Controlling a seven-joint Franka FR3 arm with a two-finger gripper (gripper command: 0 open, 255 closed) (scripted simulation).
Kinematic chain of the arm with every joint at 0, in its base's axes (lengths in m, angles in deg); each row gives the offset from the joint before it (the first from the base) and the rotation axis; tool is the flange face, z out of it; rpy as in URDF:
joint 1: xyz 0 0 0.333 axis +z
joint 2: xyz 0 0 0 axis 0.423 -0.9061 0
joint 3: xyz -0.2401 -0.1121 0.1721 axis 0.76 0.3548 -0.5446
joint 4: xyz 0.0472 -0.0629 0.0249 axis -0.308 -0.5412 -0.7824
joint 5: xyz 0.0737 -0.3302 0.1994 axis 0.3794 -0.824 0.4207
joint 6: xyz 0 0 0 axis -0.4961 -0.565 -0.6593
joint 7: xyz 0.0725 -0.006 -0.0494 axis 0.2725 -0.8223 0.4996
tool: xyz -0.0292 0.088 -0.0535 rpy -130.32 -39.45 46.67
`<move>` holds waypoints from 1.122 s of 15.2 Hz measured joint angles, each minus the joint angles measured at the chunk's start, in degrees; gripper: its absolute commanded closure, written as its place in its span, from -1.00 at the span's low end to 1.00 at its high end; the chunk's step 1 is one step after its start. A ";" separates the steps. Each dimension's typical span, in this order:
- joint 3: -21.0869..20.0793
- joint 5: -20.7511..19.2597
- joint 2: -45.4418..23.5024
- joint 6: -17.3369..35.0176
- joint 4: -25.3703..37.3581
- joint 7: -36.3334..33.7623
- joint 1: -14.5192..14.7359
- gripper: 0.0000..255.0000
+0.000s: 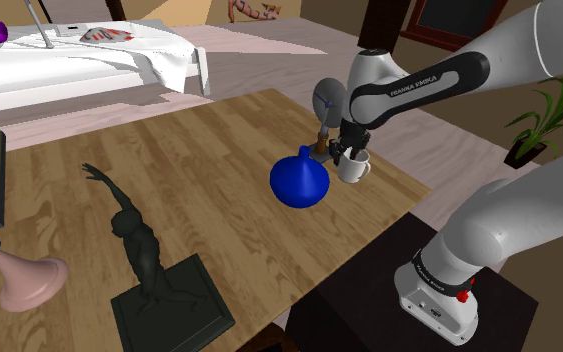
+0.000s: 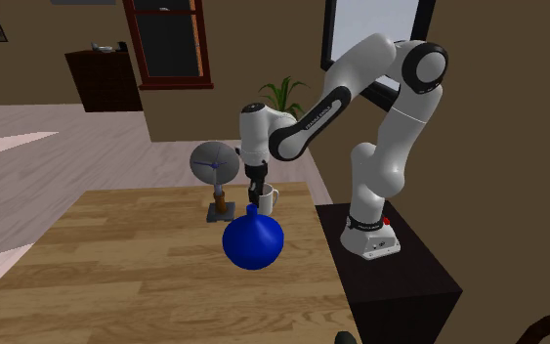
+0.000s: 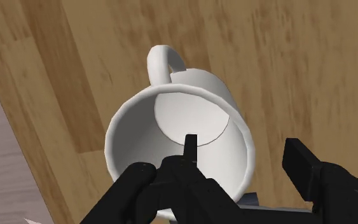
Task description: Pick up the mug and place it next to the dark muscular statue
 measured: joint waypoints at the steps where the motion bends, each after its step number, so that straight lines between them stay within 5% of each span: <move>1: 0.00 0.03 0.06 -0.20 -0.05 -0.03 0.01 1.00; 10: -0.01 0.07 -0.10 -0.43 -0.03 -0.06 0.02 1.00; 17: -0.05 0.41 2.58 -6.34 2.44 0.46 0.15 1.00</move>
